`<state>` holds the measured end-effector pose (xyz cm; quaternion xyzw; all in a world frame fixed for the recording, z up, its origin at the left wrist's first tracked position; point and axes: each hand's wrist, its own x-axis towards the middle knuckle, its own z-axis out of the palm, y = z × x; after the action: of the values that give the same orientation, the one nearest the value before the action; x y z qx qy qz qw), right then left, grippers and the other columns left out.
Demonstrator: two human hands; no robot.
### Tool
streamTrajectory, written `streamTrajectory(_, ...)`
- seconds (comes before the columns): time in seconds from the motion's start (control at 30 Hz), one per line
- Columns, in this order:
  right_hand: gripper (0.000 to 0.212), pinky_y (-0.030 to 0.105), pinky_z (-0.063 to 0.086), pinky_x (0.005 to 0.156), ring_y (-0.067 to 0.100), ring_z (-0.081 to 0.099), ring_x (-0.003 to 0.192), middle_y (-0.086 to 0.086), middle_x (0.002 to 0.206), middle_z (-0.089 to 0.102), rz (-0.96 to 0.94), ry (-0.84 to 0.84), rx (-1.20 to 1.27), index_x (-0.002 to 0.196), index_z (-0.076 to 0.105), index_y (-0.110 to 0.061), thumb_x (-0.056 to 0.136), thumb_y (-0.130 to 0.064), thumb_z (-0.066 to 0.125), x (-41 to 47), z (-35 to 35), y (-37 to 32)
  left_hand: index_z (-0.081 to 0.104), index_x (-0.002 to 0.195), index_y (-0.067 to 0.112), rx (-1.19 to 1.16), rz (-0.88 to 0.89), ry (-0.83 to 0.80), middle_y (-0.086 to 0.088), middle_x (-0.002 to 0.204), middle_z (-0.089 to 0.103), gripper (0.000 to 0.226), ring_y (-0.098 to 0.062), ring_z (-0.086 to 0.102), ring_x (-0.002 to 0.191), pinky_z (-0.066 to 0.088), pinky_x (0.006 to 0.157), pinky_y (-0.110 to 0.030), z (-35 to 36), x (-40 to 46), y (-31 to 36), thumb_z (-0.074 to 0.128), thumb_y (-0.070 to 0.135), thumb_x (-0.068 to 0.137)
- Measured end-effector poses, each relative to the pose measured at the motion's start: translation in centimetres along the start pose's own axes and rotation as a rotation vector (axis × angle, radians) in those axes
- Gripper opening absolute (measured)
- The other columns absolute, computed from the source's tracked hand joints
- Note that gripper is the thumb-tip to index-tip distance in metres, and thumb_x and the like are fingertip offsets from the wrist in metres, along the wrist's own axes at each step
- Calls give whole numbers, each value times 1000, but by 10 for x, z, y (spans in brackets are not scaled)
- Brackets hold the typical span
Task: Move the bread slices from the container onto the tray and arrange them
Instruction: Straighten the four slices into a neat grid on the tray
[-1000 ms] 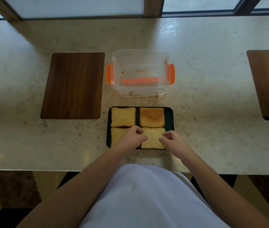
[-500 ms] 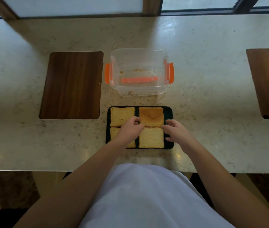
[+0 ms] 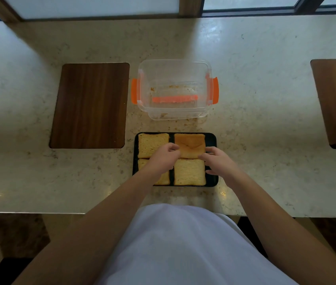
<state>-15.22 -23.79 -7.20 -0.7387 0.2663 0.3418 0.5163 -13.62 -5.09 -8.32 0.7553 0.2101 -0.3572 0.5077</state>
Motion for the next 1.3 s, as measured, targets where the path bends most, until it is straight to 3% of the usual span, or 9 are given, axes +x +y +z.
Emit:
streamTrajectory(0.2,59,36,56,88,10,59,100,-2,122,57,-22,8,-45,147,44,-19,94,-34,63,2,1,3,60,126,25,-21,0,2,13,105,56,34,-10,58,94,55,74,-31,1,-1,3,54,26,92)
streamTrajectory(0.4,65,46,52,102,20,56,121,6,144,54,-38,17,-63,151,41,-18,93,-35,63,1,1,6,62,117,28,-47,3,-4,15,105,56,26,-8,57,96,56,77,-33,2,0,2,56,27,91)
streamTrajectory(0.8,62,46,51,103,21,56,123,7,144,54,-28,26,-58,149,44,-16,93,-34,64,-1,-6,8,63,115,26,-63,-21,-13,6,99,61,26,-8,60,84,61,75,-36,10,3,4,60,27,89)
streamTrajectory(1.03,62,47,51,103,21,56,123,7,144,54,-23,45,-43,148,45,-17,92,-34,65,-3,-13,10,63,113,27,-63,-18,-37,14,106,56,23,-8,57,90,60,68,-31,18,2,10,60,27,90)
streamTrajectory(1.3,62,46,52,102,21,56,123,7,143,55,-6,50,-35,148,45,-17,92,-34,66,-5,-16,9,63,119,25,-42,-26,-47,12,107,57,29,-7,56,91,61,74,-35,21,2,12,58,28,91)
